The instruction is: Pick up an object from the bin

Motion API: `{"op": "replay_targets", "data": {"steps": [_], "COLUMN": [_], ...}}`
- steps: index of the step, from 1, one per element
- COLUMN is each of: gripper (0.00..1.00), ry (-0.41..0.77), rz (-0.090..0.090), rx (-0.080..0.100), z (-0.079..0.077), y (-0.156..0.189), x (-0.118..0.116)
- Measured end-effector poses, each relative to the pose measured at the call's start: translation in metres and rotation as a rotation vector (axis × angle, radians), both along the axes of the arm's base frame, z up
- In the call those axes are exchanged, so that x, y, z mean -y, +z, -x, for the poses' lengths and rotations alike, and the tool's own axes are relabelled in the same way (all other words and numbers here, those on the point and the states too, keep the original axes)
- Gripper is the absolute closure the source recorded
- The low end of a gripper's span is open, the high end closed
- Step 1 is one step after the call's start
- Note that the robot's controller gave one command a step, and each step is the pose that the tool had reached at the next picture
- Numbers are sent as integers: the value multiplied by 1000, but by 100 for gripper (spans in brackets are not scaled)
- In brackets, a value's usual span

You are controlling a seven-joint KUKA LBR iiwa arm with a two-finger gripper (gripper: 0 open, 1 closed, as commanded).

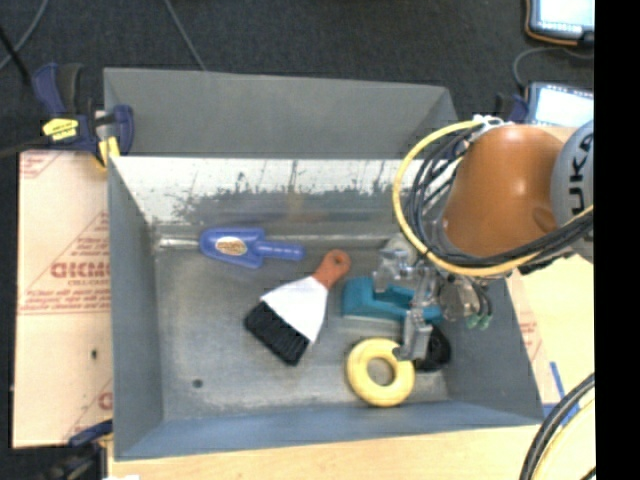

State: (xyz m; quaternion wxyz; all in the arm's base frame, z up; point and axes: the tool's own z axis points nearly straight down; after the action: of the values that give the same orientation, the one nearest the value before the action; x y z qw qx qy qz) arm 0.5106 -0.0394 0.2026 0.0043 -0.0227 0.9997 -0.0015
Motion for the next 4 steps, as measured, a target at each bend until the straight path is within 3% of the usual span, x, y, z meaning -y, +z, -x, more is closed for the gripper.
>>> {"op": "replay_targets", "data": {"steps": [1, 2, 4], "gripper": [0, 0, 0], "ry": [-130, -282, 234], "rz": [-3, -4, 0], "rx": [-10, -1, -4], "z": [1, 3, 17], "y": [-27, -45, -111], "x": [-16, -13, -1]}}
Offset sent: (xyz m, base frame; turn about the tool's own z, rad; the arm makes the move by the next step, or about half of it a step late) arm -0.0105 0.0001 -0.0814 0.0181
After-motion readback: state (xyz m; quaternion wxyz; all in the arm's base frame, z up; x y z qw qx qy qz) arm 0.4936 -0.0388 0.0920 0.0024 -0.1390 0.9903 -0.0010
